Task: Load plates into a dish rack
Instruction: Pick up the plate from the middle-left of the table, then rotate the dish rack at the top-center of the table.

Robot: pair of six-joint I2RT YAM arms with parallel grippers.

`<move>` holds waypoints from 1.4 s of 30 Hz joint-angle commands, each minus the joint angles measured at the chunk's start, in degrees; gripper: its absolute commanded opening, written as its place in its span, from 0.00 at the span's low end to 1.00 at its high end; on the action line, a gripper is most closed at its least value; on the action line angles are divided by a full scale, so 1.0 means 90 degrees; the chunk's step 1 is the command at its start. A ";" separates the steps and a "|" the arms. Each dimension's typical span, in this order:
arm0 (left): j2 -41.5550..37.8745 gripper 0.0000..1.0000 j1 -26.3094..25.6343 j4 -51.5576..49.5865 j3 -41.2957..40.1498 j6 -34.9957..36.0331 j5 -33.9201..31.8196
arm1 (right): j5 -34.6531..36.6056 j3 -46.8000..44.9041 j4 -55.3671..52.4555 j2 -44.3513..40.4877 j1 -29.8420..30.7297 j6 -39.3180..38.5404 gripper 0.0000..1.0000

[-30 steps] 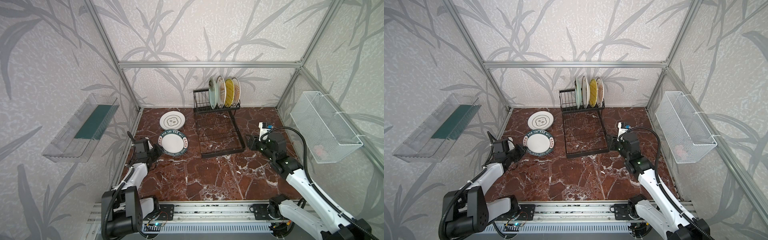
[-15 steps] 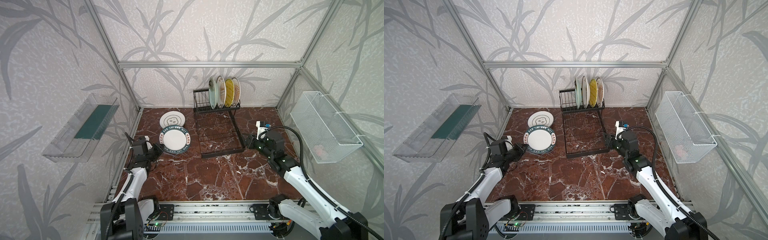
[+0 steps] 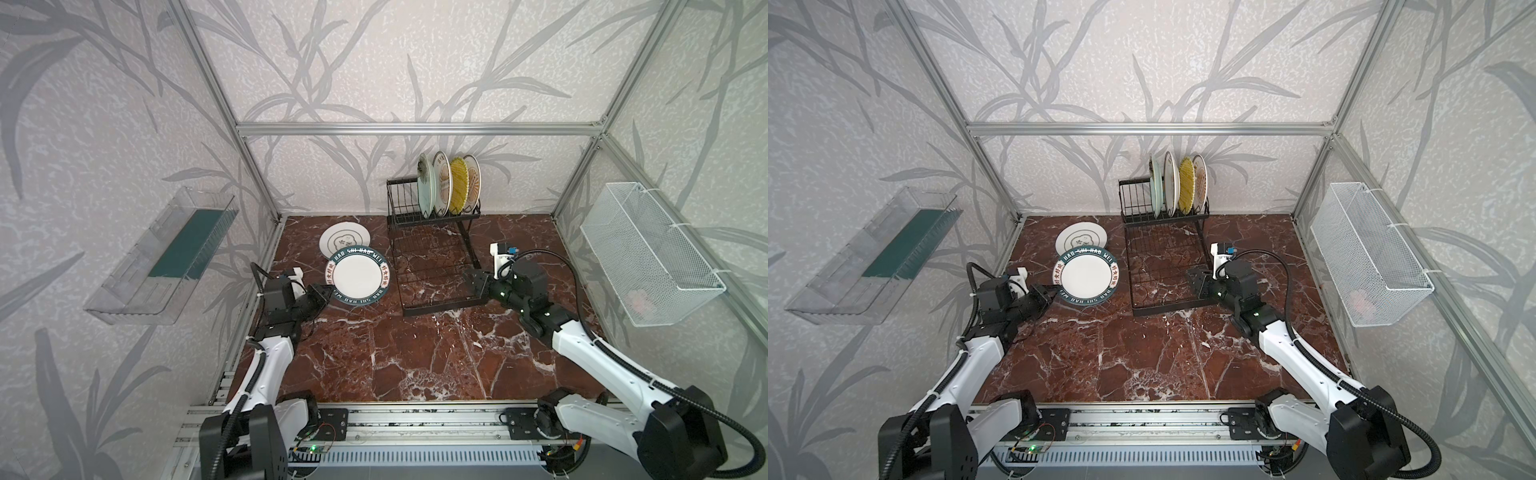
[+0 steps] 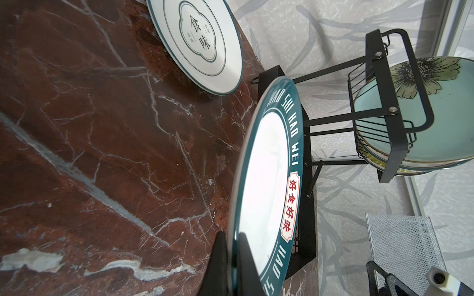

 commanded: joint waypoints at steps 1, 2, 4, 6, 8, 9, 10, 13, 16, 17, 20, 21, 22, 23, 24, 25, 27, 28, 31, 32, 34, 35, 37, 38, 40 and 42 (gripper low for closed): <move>-0.0173 0.00 -0.0096 0.0481 0.0320 -0.0144 0.0484 | -0.0091 0.0255 0.0380 0.0174 0.0172 0.0111 0.49; -0.0169 0.00 -0.0135 0.0531 0.0322 -0.0169 0.0548 | -0.0096 0.0288 0.0414 0.0234 0.0235 0.0120 0.49; -0.0189 0.00 -0.0227 0.0613 0.0311 -0.0209 0.0591 | -0.0091 0.0325 0.0493 0.0347 0.0327 0.0159 0.49; -0.0188 0.00 -0.0317 0.0683 0.0292 -0.0241 0.0612 | -0.0087 0.0363 0.0566 0.0459 0.0414 0.0199 0.48; -0.0159 0.00 -0.0443 0.0812 0.0274 -0.0271 0.0666 | -0.0072 0.0416 0.0637 0.0586 0.0512 0.0227 0.48; -0.0136 0.00 -0.0497 0.0874 0.0272 -0.0289 0.0694 | -0.0072 0.0441 0.0640 0.0637 0.0546 0.0238 0.48; -0.0112 0.00 -0.0568 0.0947 0.0269 -0.0309 0.0728 | -0.0063 0.0468 0.0662 0.0698 0.0588 0.0248 0.48; -0.0018 0.00 -0.0785 0.1106 0.0272 -0.0340 0.0748 | -0.0094 0.0542 0.0756 0.0867 0.0687 0.0302 0.48; 0.0129 0.00 -0.1031 0.1379 0.0256 -0.0434 0.0756 | -0.0156 0.0586 0.0858 0.1030 0.0758 0.0378 0.49; 0.0192 0.00 -0.1118 0.1523 0.0244 -0.0484 0.0758 | -0.0171 0.0605 0.0897 0.1083 0.0775 0.0394 0.50; 0.0399 0.00 -0.1328 0.2049 0.0190 -0.0723 0.0843 | -0.0192 0.0646 0.0972 0.1212 0.0833 0.0434 0.51; 0.0465 0.00 -0.1366 0.2273 0.0158 -0.0838 0.0904 | -0.0196 0.0657 0.0996 0.1245 0.0855 0.0443 0.51; 0.0562 0.00 -0.1414 0.2520 0.0138 -0.0977 0.0961 | -0.0199 0.0675 0.1006 0.1297 0.0877 0.0454 0.51; 0.0644 0.00 -0.1458 0.2724 0.0109 -0.1068 0.0982 | -0.0209 0.0686 0.1025 0.1338 0.0887 0.0472 0.52; 0.0702 0.00 -0.1508 0.2832 0.0111 -0.1114 0.0992 | -0.0211 0.0696 0.1045 0.1380 0.0894 0.0478 0.52; 0.0754 0.00 -0.1578 0.2898 0.0120 -0.1123 0.0984 | -0.0223 0.0696 0.1085 0.1425 0.0906 0.0507 0.52; 0.0820 0.00 -0.1707 0.2885 0.0155 -0.1039 0.0952 | -0.0293 0.0669 0.1220 0.1507 0.0902 0.0563 0.52; 0.0847 0.00 -0.1773 0.2872 0.0179 -0.1013 0.0926 | -0.0329 0.0665 0.1299 0.1551 0.0904 0.0564 0.52; 0.0933 0.00 -0.1937 0.2879 0.0226 -0.0975 0.0873 | -0.0438 0.0659 0.1505 0.1664 0.0906 0.0848 0.52; 0.0973 0.00 -0.1983 0.2905 0.0246 -0.0957 0.0863 | -0.0468 0.0662 0.1554 0.1694 0.0910 0.0882 0.52; 0.1021 0.00 -0.2074 0.2961 0.0259 -0.0961 0.0852 | -0.0504 0.0657 0.1635 0.1749 0.0915 0.0939 0.52; 0.1056 0.00 -0.2117 0.3025 0.0262 -0.0976 0.0865 | -0.0517 0.0657 0.1669 0.1778 0.0915 0.0960 0.52; 0.1127 0.00 -0.2210 0.3129 0.0272 -0.1008 0.0857 | -0.0521 0.0659 0.1708 0.1816 0.0930 0.0998 0.51; 0.1170 0.00 -0.2256 0.3192 0.0284 -0.1024 0.0862 | -0.0517 0.0648 0.1730 0.1822 0.0922 0.1010 0.50; 0.1261 0.00 -0.2350 0.3268 0.0309 -0.1028 0.0837 | -0.0515 0.0643 0.1740 0.1828 0.0922 0.1030 0.43; 0.1364 0.00 -0.2449 0.3435 0.0321 -0.1063 0.0832 | -0.0511 0.0640 0.1767 0.1831 0.0930 0.1058 0.36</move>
